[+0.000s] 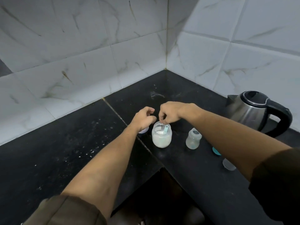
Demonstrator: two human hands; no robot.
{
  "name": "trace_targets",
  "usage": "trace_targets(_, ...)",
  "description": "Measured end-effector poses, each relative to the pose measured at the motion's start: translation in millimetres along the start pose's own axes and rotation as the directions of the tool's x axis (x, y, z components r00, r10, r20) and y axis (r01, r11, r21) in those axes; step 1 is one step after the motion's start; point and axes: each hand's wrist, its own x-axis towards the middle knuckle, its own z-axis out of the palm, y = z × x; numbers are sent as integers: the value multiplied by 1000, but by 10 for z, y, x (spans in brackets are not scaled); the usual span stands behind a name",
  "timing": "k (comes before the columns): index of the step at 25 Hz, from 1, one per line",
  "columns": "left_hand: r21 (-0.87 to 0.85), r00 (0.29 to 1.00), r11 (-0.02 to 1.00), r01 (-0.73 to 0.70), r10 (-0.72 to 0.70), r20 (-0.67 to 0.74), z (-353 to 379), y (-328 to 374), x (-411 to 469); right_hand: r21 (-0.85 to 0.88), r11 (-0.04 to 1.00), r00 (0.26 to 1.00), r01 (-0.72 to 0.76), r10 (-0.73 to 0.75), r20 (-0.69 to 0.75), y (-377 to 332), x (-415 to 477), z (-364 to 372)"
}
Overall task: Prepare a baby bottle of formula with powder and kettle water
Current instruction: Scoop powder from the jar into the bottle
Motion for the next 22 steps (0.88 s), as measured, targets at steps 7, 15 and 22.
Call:
trace_targets(7, 161, 885, 984, -75, -9, 465, 108, -109, 82, -193, 975, 973, -109, 144, 178, -111, 89, 219)
trace_targets(15, 192, 932, 963, -190, 115, 345, 223, -359, 177, -393, 902, 968, -180, 232, 90, -285, 158, 285)
trace_targets(22, 99, 967, 967, -235, 222, 126, 153, -148, 105, -99, 956, 957, -277, 265, -122, -50, 62, 91)
